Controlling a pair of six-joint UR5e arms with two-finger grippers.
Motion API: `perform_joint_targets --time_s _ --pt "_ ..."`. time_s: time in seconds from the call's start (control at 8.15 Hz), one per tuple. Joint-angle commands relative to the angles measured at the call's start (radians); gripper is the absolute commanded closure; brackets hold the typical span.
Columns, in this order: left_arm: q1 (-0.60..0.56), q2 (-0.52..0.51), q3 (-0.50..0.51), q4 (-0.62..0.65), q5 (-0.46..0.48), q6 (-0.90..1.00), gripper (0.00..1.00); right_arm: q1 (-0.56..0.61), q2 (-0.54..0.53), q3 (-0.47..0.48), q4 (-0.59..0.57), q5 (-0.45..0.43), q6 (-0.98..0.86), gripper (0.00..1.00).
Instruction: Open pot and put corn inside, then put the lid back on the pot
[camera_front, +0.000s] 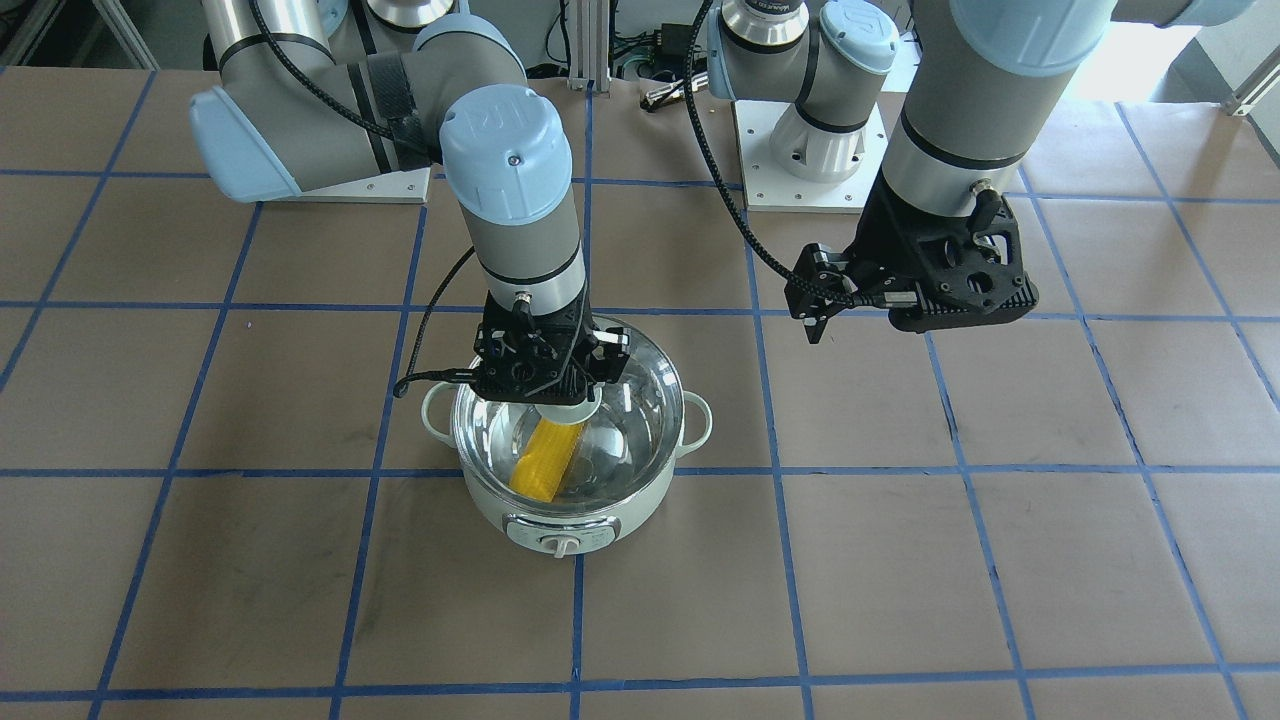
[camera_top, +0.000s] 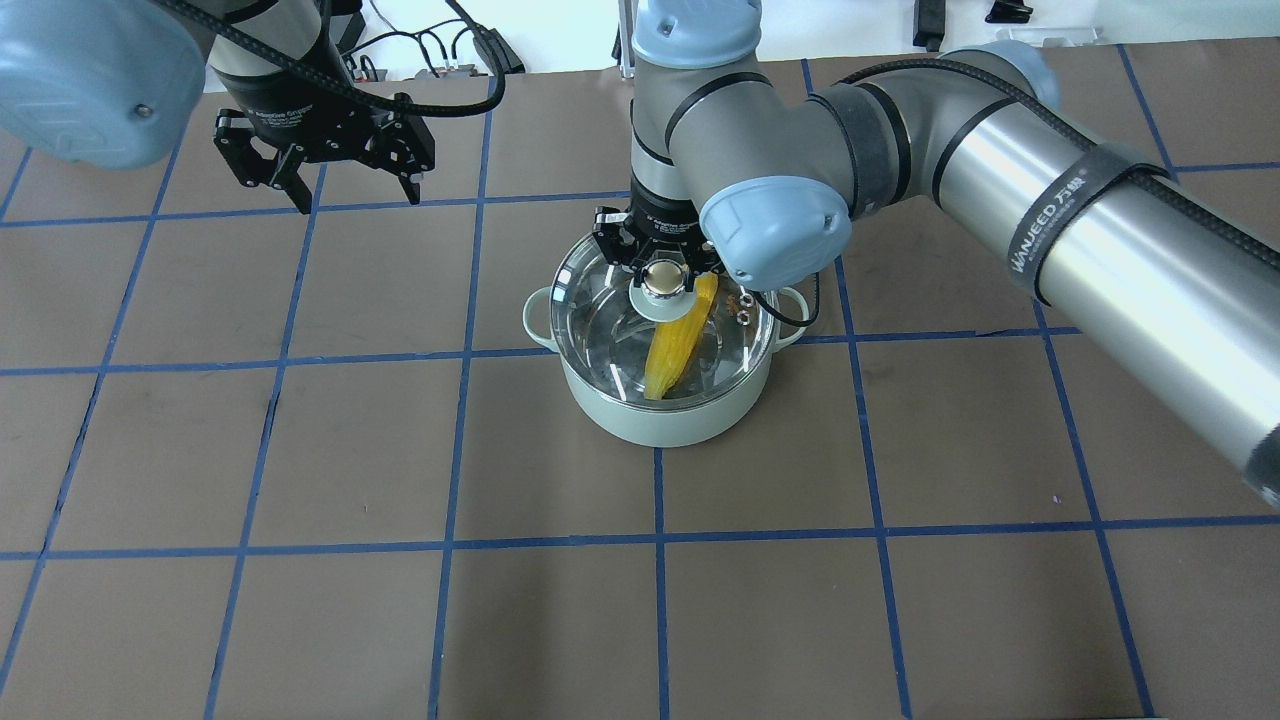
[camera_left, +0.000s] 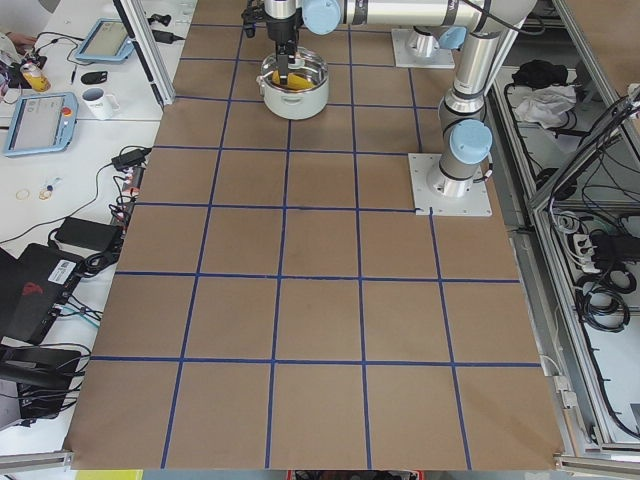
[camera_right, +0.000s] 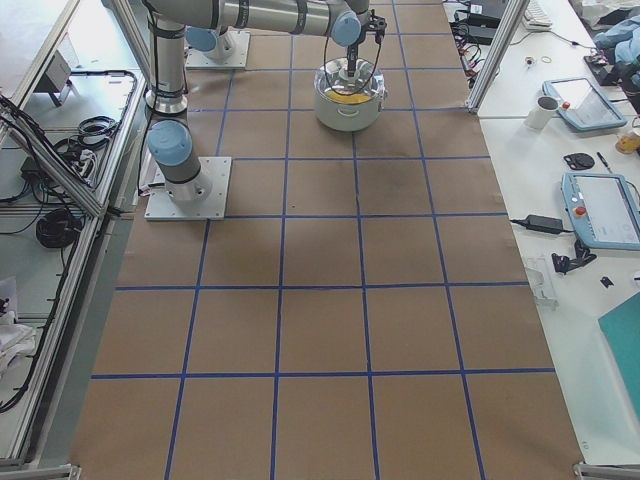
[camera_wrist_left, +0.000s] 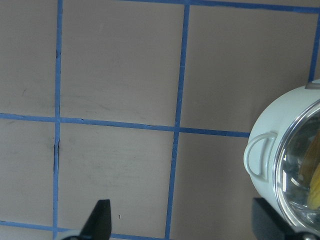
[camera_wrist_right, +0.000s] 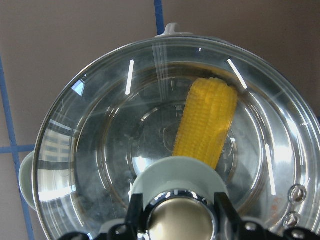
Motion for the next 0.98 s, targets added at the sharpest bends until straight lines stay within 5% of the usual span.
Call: perform_joint_targets --time_s 0.0,0.61,0.74,0.86 --pt "-0.002 0.0 0.0 0.0 0.0 0.0 0.0 0.0 -0.001 0.0 0.0 -0.007 -0.003 0.57" --pt "-0.002 -0.001 0.0 0.0 0.003 0.0 0.0 0.0 0.0 0.006 0.0 -0.007 -0.003 0.54" --pt "-0.002 -0.001 0.0 0.0 0.003 0.0 0.0 0.0 0.011 0.008 0.0 -0.005 -0.003 0.17" --pt "-0.002 -0.001 0.0 0.002 0.004 0.0 0.0 0.0 0.012 0.008 0.005 -0.005 -0.008 0.0"
